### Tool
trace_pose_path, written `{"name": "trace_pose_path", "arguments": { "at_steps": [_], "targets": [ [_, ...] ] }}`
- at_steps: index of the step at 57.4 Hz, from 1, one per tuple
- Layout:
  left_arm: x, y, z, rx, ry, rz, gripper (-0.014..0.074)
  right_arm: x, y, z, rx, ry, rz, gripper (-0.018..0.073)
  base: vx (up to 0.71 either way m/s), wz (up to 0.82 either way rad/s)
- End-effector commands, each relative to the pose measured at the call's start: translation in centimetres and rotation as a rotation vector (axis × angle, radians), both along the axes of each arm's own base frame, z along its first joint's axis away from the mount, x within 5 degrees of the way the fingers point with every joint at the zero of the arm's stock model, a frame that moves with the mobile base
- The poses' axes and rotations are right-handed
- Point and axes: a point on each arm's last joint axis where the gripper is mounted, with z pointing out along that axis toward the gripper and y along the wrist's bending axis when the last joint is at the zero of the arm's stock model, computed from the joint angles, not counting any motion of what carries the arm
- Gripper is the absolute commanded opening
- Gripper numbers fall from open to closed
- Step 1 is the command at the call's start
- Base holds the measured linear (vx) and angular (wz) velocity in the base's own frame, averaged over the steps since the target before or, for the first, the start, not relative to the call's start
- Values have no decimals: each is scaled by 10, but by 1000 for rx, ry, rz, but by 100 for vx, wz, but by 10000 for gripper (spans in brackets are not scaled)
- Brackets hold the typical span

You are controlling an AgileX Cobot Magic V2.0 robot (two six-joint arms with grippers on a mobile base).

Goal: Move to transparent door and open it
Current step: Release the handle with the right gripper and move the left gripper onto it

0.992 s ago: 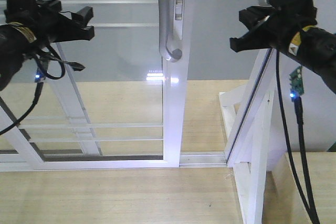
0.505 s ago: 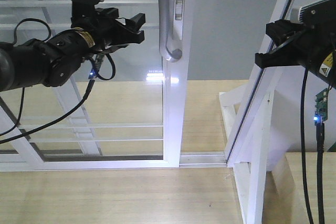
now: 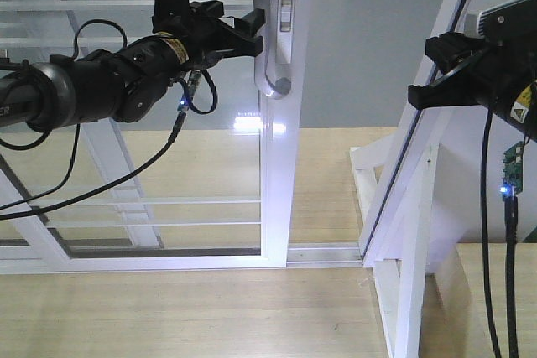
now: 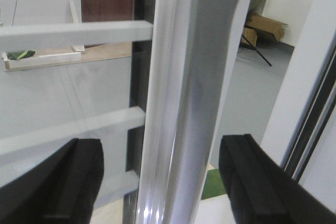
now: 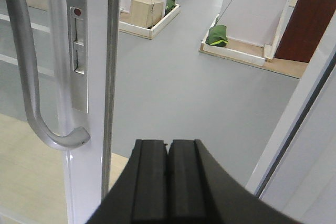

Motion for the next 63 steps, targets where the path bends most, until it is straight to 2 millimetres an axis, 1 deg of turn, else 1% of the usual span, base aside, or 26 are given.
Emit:
{"name": "trace_pose_path", "arguments": {
  "at_steps": [1, 7, 17, 25, 35, 42, 51, 63],
  "targets": [
    [-2, -6, 46, -106, -148, -23, 565, -1, 1, 23, 25, -116, 21, -6, 0, 0],
    [-2, -15, 47, -107, -151, -40, 565, 0, 1, 22, 16, -116, 23, -6, 0, 0],
    [-8, -31, 38, -86, -146, -78, 565, 0, 1, 21, 1, -118, 26, -6, 0, 0],
    [-4, -32, 28, -93, -118, -66, 565, 0, 1, 21, 1, -118, 26, -6, 0, 0],
    [0, -33, 21, -93, -107, -57, 565, 0, 1, 21, 1, -118, 26, -6, 0, 0],
    [7, -37, 25, -69, -138, -56, 565, 0, 1, 21, 1, -118, 26, -6, 0, 0],
    [18, -41, 29, -45, -114, -39, 565, 0, 1, 21, 1, -118, 26, -6, 0, 0],
    [18, -41, 30, -45, -117, -38, 559, 0, 1, 21, 1, -118, 26, -6, 0, 0]
  ]
}}
